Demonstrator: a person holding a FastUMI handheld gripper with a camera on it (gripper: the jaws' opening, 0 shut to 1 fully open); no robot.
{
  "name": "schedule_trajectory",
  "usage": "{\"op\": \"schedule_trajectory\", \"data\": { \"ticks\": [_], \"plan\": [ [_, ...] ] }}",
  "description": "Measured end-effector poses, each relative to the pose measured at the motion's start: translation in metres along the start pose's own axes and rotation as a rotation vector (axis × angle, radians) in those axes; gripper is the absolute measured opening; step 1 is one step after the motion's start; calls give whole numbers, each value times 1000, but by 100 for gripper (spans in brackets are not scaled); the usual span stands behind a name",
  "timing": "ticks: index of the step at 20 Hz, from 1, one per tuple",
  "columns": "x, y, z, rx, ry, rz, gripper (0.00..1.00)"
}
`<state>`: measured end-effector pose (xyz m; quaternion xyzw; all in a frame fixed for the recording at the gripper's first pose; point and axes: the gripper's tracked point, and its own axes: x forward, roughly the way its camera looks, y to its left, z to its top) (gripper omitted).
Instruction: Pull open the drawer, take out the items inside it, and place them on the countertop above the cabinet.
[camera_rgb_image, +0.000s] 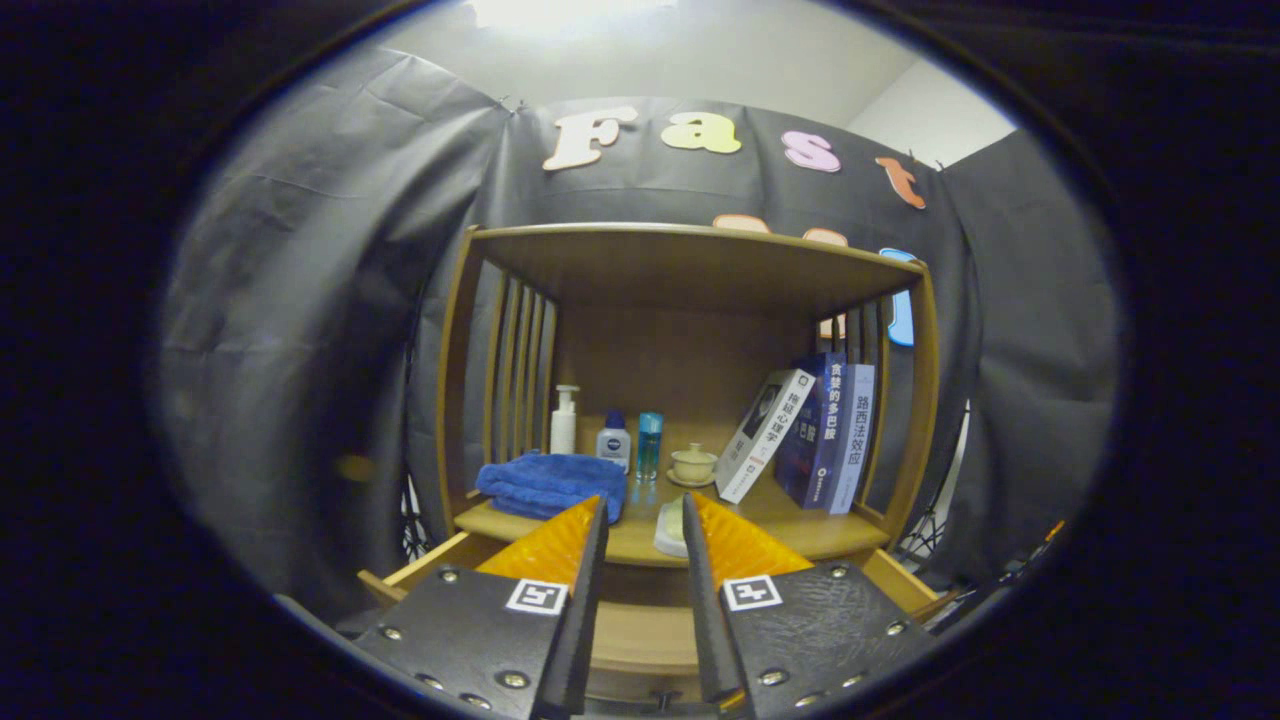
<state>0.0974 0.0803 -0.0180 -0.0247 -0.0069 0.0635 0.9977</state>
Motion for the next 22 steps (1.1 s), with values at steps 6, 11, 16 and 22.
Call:
{"op": "schedule_trajectory", "data": {
  "ticks": [6, 11, 16, 22],
  "plan": [
    [-40, -19, -33, 55, 0, -62, 70],
    [-57, -29, -68, 98, 38, -86, 90],
    [-63, -33, -106, 135, 96, -83, 98],
    [-50, -23, -139, 164, 150, -44, 98]
  ]
}}
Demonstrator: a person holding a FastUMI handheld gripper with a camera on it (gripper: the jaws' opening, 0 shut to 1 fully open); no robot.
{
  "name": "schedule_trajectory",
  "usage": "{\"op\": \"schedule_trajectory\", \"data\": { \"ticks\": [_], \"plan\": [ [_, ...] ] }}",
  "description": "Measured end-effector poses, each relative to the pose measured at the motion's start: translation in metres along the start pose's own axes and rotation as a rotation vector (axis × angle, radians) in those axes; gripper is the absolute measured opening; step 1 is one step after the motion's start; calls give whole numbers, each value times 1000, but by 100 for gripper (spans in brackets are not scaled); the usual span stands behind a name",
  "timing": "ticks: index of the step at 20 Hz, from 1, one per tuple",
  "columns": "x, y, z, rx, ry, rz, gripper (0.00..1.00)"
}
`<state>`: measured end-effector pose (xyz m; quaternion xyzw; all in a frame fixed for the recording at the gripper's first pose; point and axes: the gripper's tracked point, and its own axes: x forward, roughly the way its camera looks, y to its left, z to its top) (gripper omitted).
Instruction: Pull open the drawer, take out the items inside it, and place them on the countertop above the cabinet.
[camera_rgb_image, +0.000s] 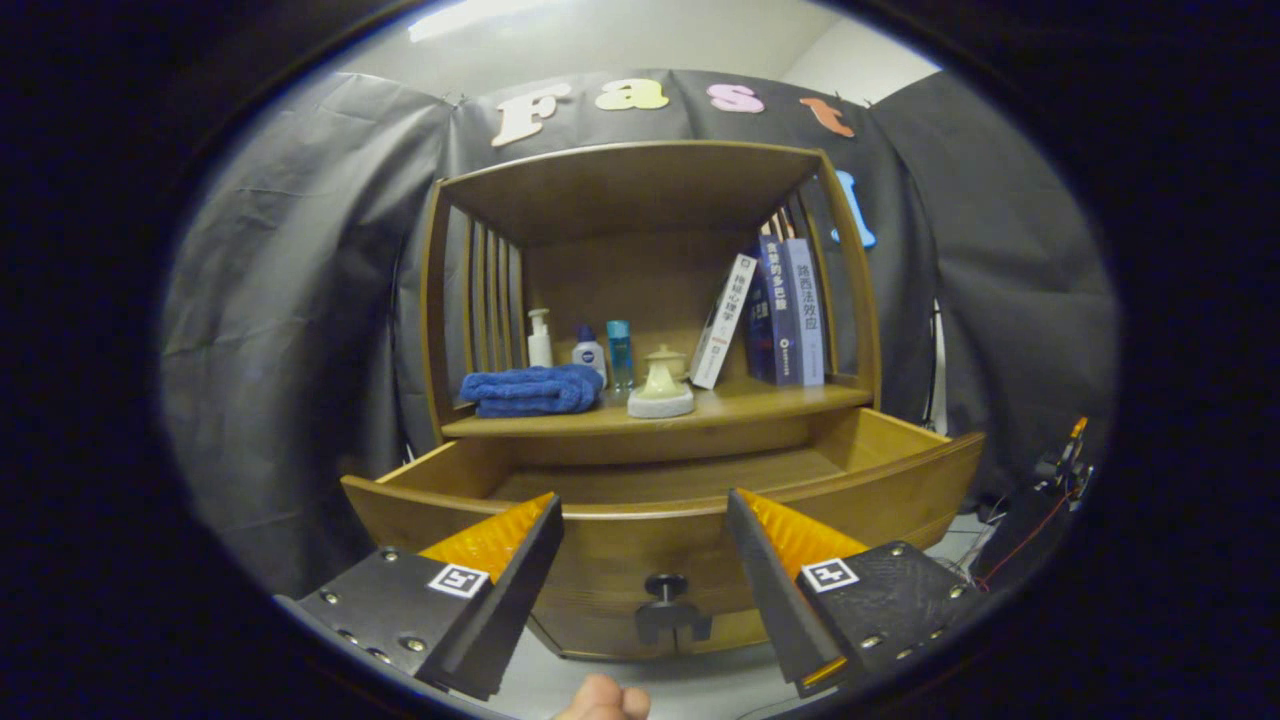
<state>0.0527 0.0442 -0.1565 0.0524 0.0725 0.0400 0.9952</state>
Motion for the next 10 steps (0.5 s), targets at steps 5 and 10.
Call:
{"op": "schedule_trajectory", "data": {
  "ticks": [5, 10],
  "plan": [
    [6, 2, -8, 5, 0, 10, 98],
    [11, 1, -9, 6, -9, -1, 97]
  ]
}}
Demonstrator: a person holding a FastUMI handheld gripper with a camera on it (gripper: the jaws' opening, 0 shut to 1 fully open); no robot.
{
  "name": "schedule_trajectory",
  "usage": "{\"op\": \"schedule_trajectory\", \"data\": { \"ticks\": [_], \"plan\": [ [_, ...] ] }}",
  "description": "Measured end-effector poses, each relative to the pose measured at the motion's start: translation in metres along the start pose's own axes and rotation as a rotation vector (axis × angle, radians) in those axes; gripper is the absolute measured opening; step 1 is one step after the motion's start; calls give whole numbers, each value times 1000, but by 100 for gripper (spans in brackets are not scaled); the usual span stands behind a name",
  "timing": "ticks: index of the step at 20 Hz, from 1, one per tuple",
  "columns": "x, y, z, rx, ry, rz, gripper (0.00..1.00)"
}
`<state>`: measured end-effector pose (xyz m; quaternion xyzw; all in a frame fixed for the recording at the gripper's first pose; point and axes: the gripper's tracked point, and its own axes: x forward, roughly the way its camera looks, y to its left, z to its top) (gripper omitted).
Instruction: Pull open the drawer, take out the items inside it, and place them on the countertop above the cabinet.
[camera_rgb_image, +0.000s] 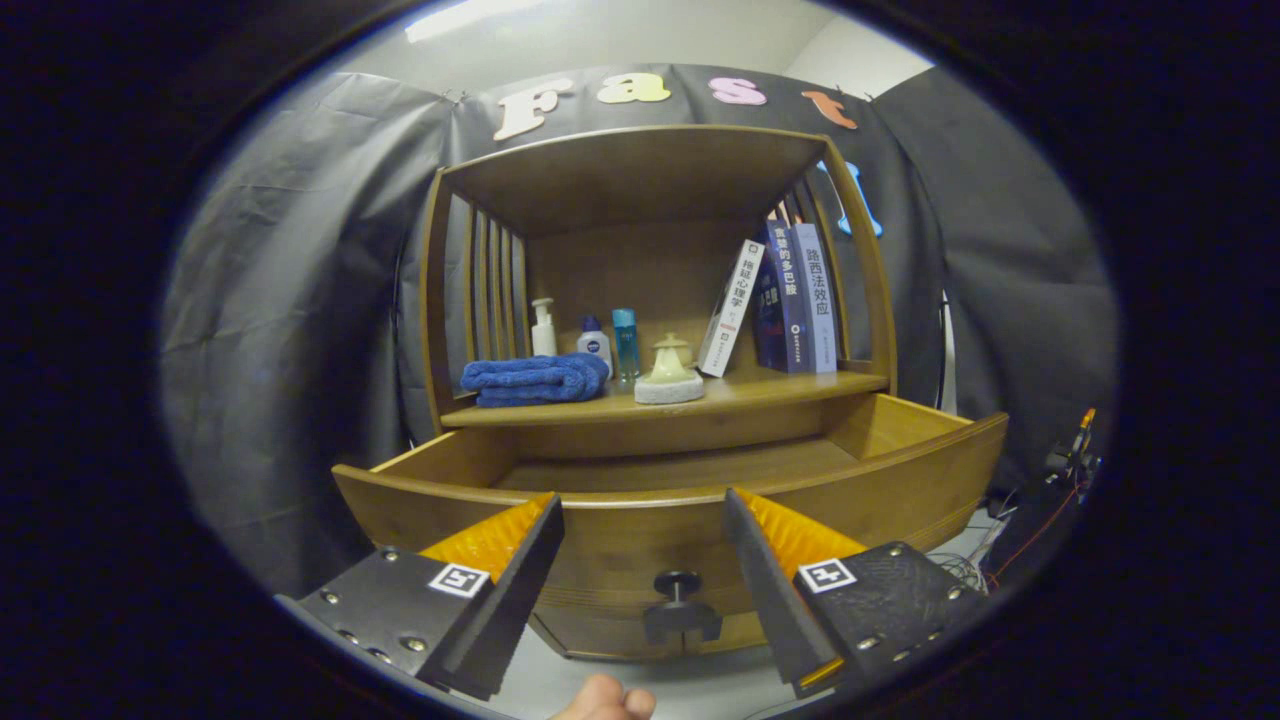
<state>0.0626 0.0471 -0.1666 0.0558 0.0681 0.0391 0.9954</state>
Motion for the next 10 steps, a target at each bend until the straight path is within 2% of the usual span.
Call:
{"op": "schedule_trajectory", "data": {
  "ticks": [3, 7, 10],
  "plan": [
    [6, -3, 0, -11, 12, -41, 96],
    [14, -2, 6, -13, 27, -31, 99],
    [18, -3, 9, -10, 32, -28, 98]
  ]
}}
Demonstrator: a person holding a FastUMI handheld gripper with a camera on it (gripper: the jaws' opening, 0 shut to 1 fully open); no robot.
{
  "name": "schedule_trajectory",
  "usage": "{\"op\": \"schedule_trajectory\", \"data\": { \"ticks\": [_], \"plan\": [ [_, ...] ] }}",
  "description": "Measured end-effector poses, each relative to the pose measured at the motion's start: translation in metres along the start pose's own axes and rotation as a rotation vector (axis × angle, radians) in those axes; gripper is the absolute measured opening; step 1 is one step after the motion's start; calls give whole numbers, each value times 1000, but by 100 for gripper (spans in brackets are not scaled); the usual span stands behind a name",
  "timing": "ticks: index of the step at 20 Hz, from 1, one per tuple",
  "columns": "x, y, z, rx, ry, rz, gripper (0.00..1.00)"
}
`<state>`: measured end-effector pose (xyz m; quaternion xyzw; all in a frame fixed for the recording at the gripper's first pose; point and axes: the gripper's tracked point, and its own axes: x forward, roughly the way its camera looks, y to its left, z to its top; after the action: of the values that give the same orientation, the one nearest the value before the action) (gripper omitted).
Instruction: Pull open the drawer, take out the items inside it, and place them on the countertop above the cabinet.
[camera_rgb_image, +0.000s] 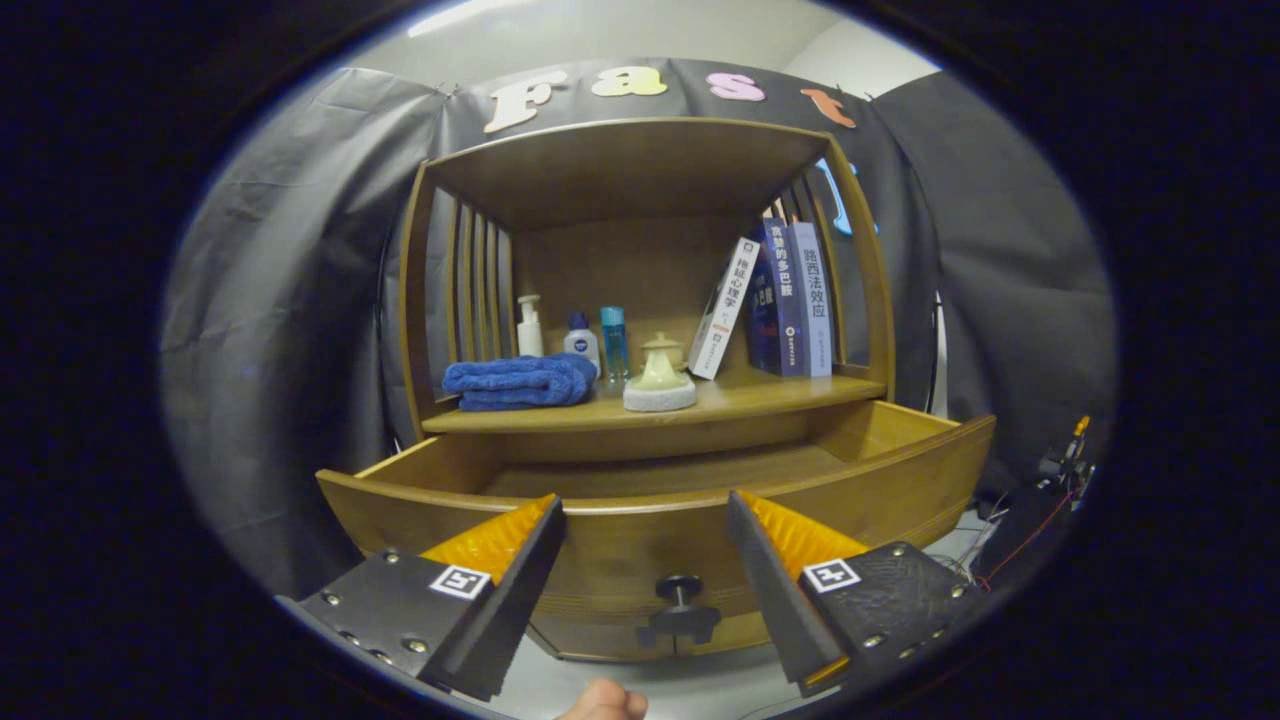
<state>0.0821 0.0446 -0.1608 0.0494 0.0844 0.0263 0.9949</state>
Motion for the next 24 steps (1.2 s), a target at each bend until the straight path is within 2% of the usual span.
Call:
{"op": "schedule_trajectory", "data": {
  "ticks": [24],
  "plan": [
    [76, 0, 9, 85, 17, 14, 98]
  ]
}}
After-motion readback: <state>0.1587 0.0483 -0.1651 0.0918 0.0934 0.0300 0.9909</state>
